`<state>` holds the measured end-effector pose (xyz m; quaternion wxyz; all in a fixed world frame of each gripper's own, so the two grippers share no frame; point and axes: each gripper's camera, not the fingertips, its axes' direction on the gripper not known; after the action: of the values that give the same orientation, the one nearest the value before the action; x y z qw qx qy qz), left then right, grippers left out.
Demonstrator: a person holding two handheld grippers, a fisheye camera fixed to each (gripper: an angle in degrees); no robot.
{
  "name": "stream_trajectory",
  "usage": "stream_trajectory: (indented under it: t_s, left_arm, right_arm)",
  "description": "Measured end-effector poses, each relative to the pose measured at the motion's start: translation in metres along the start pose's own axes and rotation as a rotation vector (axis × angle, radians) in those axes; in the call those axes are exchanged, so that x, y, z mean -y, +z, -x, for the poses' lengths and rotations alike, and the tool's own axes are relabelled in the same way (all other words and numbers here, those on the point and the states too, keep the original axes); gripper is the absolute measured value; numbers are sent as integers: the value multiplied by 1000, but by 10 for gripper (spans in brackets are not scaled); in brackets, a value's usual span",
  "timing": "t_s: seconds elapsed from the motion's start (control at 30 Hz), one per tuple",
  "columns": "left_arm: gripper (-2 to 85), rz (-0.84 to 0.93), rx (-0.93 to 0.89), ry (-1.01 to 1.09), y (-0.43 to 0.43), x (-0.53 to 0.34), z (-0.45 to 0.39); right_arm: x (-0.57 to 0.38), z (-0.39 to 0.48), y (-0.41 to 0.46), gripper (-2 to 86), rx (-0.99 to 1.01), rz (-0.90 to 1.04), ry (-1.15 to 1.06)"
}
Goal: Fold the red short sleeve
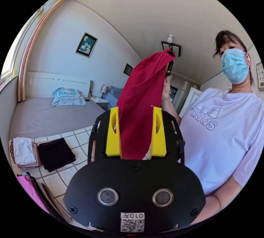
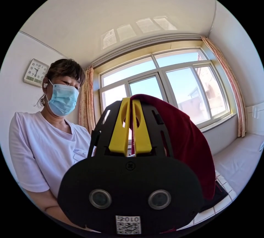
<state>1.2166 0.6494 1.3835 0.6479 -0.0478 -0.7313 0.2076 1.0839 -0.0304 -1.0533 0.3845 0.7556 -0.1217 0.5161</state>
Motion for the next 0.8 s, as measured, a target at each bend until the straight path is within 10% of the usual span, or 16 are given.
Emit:
stream_trajectory:
  t_s: [0.23,0.43,0.8]
  left_arm:
    - [149,48,156,124,16,0,-30]
    - [18,19,-140,121,10,-3,-29]
    - [-3,-133,169,205,-99,62,-80]
  right_arm:
    - [9,6,-8,30,-20,11,-70]
    - [7,-4,-24,31,-188,36,-82]
    - [-56,-83,-58,33,-478,362,337]
